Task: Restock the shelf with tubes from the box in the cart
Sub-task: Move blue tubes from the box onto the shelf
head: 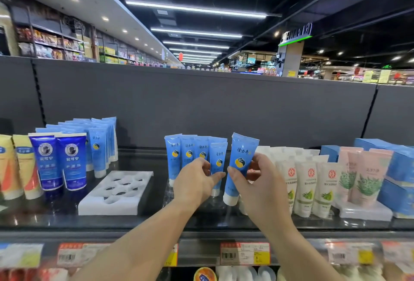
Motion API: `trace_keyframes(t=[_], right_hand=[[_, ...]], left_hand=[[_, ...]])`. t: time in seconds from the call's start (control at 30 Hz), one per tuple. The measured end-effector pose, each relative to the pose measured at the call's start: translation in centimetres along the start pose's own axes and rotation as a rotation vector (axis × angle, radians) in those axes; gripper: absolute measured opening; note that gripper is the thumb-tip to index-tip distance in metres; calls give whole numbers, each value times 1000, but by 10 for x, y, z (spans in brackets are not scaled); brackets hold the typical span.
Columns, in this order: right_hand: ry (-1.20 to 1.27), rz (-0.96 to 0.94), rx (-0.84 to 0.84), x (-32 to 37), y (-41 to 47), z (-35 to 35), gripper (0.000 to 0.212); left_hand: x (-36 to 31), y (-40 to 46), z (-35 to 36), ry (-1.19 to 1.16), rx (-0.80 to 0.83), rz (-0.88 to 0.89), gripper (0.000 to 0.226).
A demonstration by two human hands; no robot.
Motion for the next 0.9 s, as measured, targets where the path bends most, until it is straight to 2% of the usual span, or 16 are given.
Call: trace_keyframes(t=[0.17,0.27,0.33,0.4,0.47,0.67,0.77,0.9], right_hand=[[25,-11,29,4,1,15,26],[29,-6,56,5,1,29,26],[33,0,74,2,2,42,25],[36,11,99,-1,2,56,27],[26,12,116,-4,1,69,29],[-4,103,190,-15,0,83,37],[-196,69,296,-23,-5,78,13],[-421,17,436,-35,-24,79,15]], left_hand=[[12,1,-5,-100,76,-33,33],[18,-5,-25,-184,68,40,15],[23,-10,-37,-260,183,59,25],[28,-18,-42,-323,399,67,38],[32,-24,-44,-352,488,99,36],[34,-15,-47,-301,268,178,10],[39,-2,-48,-253,135,122,15],[30,4,-39,-143,33,99,22]])
Point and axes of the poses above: each hand's wrist, its own y-axis towards the middle knuckle, its own z-axis out of the palm, x = y × z, the point moved 6 cm from there along y, towards the middle knuckle, and after that the axes turned 2 degrees about y, right-handed, at the moved point
